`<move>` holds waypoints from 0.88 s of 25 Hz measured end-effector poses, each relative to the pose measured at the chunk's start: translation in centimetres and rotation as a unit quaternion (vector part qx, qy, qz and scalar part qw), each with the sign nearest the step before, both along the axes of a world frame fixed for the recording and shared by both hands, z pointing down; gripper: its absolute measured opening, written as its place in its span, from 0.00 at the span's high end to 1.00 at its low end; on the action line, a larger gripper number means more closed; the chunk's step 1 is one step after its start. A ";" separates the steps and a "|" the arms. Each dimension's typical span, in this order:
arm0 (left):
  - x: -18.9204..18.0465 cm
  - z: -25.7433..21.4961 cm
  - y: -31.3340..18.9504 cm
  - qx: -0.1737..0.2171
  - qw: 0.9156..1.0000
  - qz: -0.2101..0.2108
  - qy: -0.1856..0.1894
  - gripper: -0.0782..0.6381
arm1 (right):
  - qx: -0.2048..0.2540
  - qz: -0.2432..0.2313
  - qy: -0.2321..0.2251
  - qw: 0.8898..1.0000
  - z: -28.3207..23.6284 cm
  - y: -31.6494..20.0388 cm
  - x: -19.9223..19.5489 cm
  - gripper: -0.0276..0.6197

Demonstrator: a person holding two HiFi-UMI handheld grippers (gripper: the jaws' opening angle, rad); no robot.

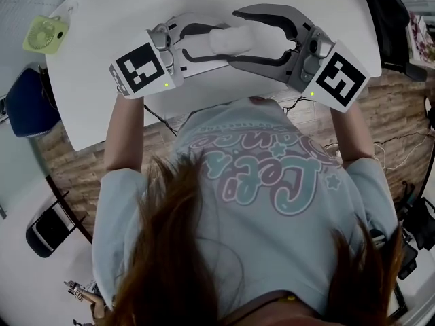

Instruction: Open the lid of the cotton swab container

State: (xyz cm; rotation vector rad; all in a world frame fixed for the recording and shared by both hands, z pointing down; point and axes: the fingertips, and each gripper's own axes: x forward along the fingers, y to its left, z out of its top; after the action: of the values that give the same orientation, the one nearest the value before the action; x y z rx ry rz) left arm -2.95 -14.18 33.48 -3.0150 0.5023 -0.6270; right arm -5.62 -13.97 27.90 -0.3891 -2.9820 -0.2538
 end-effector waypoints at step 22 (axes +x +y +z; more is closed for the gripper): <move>-0.5 -1.0 1.5 -0.003 1.000 0.008 -0.009 0.63 | 0.013 -0.090 0.037 0.995 0.5 2.8 -1.3 0.61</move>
State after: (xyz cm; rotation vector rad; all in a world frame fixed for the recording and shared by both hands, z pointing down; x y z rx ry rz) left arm -3.40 -12.64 32.43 -3.0133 0.4744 -0.6540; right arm -6.91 -11.19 28.36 -0.6504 -2.8715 -0.2873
